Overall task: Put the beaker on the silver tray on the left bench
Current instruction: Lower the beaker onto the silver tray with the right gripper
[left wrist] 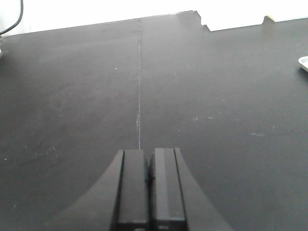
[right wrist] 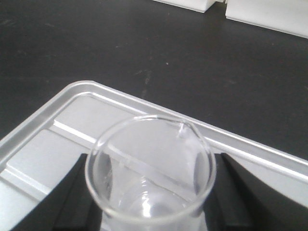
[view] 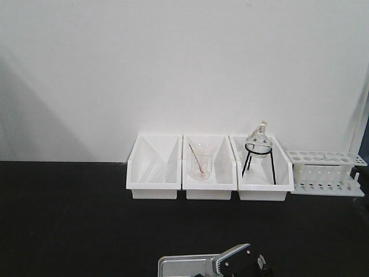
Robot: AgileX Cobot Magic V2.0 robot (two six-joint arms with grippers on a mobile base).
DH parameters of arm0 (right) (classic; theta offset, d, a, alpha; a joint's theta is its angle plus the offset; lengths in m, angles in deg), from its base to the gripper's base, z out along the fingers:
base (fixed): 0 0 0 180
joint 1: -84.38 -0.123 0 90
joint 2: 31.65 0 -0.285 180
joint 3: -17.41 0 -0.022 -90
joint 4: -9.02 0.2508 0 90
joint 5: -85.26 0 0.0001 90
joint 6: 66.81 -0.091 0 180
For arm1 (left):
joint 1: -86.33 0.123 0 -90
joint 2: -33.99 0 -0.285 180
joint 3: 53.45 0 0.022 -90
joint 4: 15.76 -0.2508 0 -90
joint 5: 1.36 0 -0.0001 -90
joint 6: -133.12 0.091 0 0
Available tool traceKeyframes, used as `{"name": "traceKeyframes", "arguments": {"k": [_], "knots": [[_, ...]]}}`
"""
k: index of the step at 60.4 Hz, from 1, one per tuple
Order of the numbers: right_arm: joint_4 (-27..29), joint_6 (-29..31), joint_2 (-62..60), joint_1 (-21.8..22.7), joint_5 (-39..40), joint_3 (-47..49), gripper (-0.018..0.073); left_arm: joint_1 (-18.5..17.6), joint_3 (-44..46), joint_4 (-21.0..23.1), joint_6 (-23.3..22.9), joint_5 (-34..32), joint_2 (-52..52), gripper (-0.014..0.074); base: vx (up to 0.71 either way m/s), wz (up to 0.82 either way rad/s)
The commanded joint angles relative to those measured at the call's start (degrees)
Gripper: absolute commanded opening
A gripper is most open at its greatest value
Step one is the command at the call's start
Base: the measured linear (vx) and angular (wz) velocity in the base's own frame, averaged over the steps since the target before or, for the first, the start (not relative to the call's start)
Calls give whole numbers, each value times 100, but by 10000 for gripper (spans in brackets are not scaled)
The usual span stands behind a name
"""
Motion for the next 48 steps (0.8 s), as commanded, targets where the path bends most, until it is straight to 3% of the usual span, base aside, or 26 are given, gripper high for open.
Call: {"name": "traceKeyframes", "arguments": {"k": [1,10,20,48], "knots": [[3,69,-239,27,518,127,306,-41,-114,16,-10,-428,-42,1,0,0],[3,69,-239,27,558,127,473,-41,-114,16,-10,-428,-42,1,0,0],[3,64,-239,27,574,127,589,-41,-114,16,-10,-428,-42,1,0,0],[3,-43,-1132,27,584,127,592,-41,-114,16,-10,-428,-42,1,0,0]]}}
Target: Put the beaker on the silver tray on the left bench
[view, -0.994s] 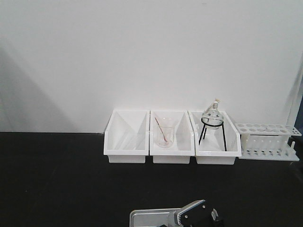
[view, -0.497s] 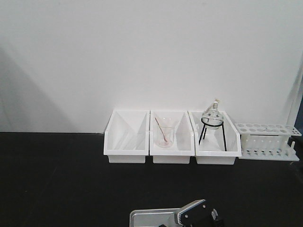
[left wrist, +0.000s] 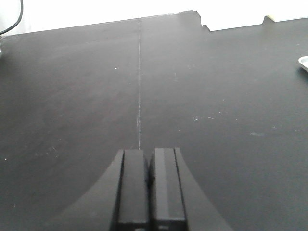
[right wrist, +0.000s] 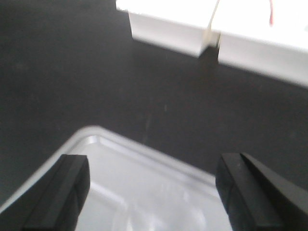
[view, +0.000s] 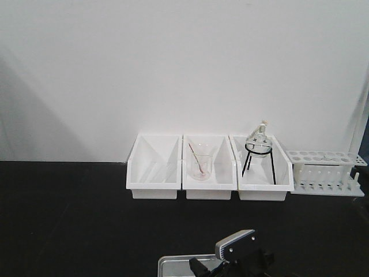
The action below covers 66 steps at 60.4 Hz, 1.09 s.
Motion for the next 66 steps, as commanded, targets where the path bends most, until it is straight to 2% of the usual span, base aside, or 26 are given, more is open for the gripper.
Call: {"name": "traceKeyframes", "arguments": {"k": [1,9,16,24,30,36,41,53,66], "knots": [[3,2,-653,27,498,127,592,-41,-114,16,-10,-428,-42,1,0,0],[3,-194,-1372,7,268,127,571,-41,-114,16,-10,-428,-42,1,0,0],[3,-344,-2135,7,-440,127,480,-41,-114,16,-10,-428,-42,1,0,0],[3,-344,-3272,7,-1969,127,225,-41,-114,16,-10,-428,-42,1,0,0],[3,-332,-4165,7,-3434,127,-15,-41,-114,16,-10,-428,-42,1,0,0],[-22,-319,-4939,7,-4807,122,-16,-41,-114,16,-10,-428,-42,1,0,0],[-43,-319,-5468,7,-5553,17,-15,-41,-114,16,-10,-428,-42,1,0,0],[-37,-314,-6580,7,-6179,-538,-15,-41,-114,16,-10,-428,-42,1,0,0],[-37,-314,-7325,7,-6550,-675,-14,-41,-114,16,-10,-428,-42,1,0,0]]}}
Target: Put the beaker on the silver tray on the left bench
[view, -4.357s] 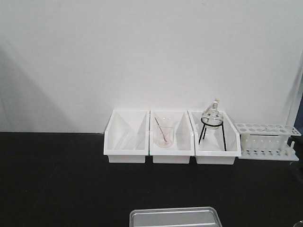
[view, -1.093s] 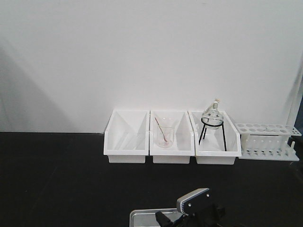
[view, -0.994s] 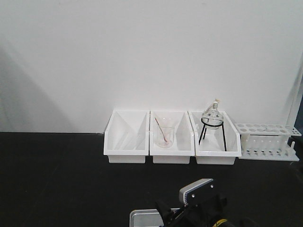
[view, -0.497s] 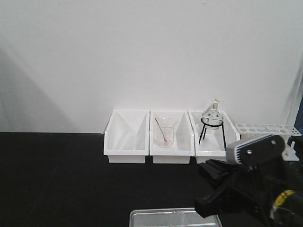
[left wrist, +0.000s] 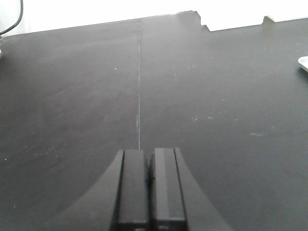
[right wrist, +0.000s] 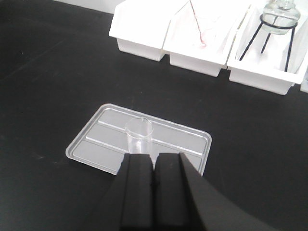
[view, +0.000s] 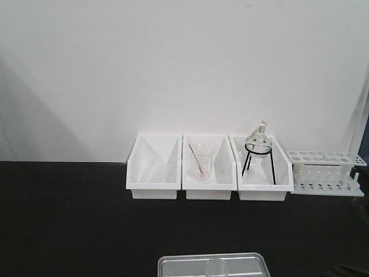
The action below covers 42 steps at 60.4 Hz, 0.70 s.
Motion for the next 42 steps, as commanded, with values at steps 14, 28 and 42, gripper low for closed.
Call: {"name": "traceKeyframes", "arguments": {"k": [14,28,42], "knots": [[-38,13,-366,7,319,158,-14,-41,-114,16,-10,-428,-42,1,0,0],[-45,13,-370,7,357,68,-14,-41,-114,16,-10,-428,-42,1,0,0],[315,-14,-1530,752,1314,-1268,-14,-41,-114,16,-10,-428,-42,1,0,0]]}}
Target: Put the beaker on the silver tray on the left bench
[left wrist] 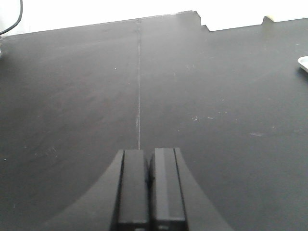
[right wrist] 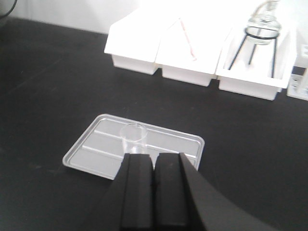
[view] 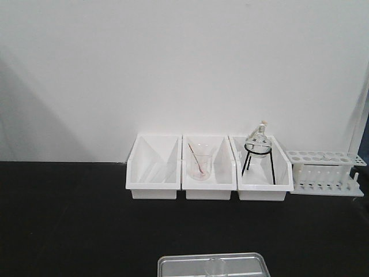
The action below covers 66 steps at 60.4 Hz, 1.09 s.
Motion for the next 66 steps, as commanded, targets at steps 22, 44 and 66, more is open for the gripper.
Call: {"name": "traceKeyframes", "arguments": {"k": [22,44,66], "knots": [[128,-199,-2864,1634,1338,-2472,-14,-41,-114,16,-10,-428,-42,1,0,0],[112,-199,-2891,1623,1293,-2560,-14,-41,-114,16,-10,-428,-42,1,0,0],[112,-199,-2891,1623,1279,-2560,-14,-41,-114,16,-10,-428,-42,1,0,0]]}}
